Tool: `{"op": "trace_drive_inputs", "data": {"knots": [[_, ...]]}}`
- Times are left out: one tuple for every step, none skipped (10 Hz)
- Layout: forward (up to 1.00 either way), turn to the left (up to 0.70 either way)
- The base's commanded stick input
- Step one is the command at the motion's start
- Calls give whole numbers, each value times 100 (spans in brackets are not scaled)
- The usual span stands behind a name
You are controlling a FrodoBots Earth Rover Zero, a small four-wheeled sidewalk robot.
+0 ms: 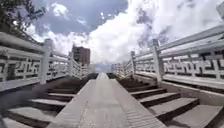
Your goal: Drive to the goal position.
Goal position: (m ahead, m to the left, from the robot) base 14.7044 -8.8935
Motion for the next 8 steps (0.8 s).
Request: {"op": "trace_drive_inputs", "data": {"knots": [[70, 0], [70, 0], [70, 0], [70, 0], [70, 0], [70, 0], [70, 0], [70, 0]]}}
